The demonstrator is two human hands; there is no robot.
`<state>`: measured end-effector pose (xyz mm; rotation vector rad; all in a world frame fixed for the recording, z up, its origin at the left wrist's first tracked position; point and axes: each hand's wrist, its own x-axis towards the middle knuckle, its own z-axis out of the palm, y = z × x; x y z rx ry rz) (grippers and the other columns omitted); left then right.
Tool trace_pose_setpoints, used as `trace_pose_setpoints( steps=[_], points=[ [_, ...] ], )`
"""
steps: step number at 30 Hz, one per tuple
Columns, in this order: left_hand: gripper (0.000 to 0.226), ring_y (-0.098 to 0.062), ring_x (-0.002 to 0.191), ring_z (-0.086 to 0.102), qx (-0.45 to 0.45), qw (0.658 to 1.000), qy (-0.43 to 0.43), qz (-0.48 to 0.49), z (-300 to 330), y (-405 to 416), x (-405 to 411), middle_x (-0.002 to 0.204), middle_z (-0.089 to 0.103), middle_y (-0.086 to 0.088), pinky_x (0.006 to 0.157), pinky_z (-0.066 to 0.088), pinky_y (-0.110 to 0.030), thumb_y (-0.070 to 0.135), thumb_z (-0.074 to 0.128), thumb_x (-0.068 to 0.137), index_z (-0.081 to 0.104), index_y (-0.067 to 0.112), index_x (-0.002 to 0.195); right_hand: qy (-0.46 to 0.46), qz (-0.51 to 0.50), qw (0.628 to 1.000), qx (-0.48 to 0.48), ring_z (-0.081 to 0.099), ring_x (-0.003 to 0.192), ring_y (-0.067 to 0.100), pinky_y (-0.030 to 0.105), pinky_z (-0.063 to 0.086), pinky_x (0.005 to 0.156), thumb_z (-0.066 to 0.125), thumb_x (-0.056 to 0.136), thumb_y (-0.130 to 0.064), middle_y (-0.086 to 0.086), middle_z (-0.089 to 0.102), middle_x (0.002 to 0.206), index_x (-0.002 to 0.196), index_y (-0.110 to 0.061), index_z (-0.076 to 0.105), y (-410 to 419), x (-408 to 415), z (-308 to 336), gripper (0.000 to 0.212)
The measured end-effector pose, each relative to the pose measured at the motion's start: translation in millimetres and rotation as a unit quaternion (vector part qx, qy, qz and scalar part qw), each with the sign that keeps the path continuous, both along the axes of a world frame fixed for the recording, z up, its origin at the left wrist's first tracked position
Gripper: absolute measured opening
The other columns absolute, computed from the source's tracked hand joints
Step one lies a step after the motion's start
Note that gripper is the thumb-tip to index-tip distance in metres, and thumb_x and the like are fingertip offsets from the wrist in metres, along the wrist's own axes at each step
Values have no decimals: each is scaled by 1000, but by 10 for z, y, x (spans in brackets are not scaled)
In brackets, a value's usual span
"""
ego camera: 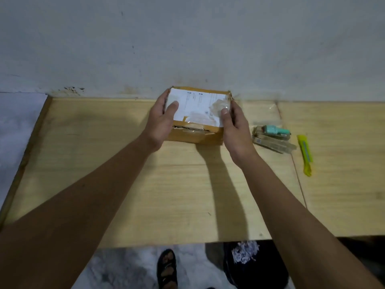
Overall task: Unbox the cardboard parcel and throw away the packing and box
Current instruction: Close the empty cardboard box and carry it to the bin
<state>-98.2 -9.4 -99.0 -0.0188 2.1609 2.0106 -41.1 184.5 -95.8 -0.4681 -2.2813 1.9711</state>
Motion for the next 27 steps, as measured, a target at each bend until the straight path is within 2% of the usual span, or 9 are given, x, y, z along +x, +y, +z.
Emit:
trace_pose_setpoints(
  steps=[3,5,10,15,19,21,23,25,27],
  points=[
    [41,-9,121,66,21,999,2,-40,202,394,220,137,66,-1,103,53,-26,10,50,108,48,9,149,13,-50,999,10,60,123,-1,21,45,107,46,110,-29,-15,64,132,148,-23,49,335,387,209,39],
    [43,-10,124,66,21,998,7,-53,363,718,392,138,66,0,108,53,-31,13,52,107,49,11,150,13,-85,996,18,60,122,-1,20,46,107,46,110,-27,-15,64,130,147,-22,50,599,683,347,37],
    [49,-11,131,61,11,992,11,-122,614,1562,1034,144,62,4,115,47,-36,21,57,105,47,18,153,1,-177,984,27,61,129,12,41,49,113,46,109,-29,-1,63,142,153,-16,45,1275,1569,576,46],
    [50,-4,122,63,9,981,-7,-195,644,2284,1790,138,62,10,105,51,-22,23,56,106,45,19,154,-30,-245,968,30,58,133,18,48,48,114,44,109,-34,1,58,147,157,-17,39,1808,2526,671,51],
    [55,-13,139,53,2,963,-42,-266,458,2667,2434,154,53,1,119,42,-39,21,56,106,39,16,158,-64,-316,946,33,51,140,17,44,42,119,44,110,-36,-1,52,153,158,-21,37,2044,3317,527,51],
    [59,-13,148,43,-2,949,-69,-307,276,2771,2810,162,43,1,124,35,-40,20,56,106,32,18,160,-87,-355,930,32,51,140,15,45,43,119,45,108,-42,-4,53,153,157,-25,40,2105,3728,353,52],
    [62,-12,149,40,-19,934,-105,-341,81,2802,3190,164,40,4,124,35,-39,22,57,106,29,23,161,-109,-381,917,35,57,131,10,41,50,111,46,107,-45,-7,57,147,154,-27,44,2128,4121,160,50],
    [67,-12,149,39,-33,920,-145,-363,-179,2788,3471,165,38,6,123,36,-42,28,62,103,30,29,161,-132,-396,908,27,60,117,0,27,54,98,45,109,-40,-11,60,135,154,-24,45,2102,4453,-25,47],
    [75,-12,149,41,-47,908,-170,-380,-477,2757,3625,164,41,8,122,38,-46,42,70,92,34,35,158,-162,-400,902,14,61,120,6,28,54,97,46,108,-44,-9,59,136,154,-26,45,2039,4699,-234,49]
  ],
)
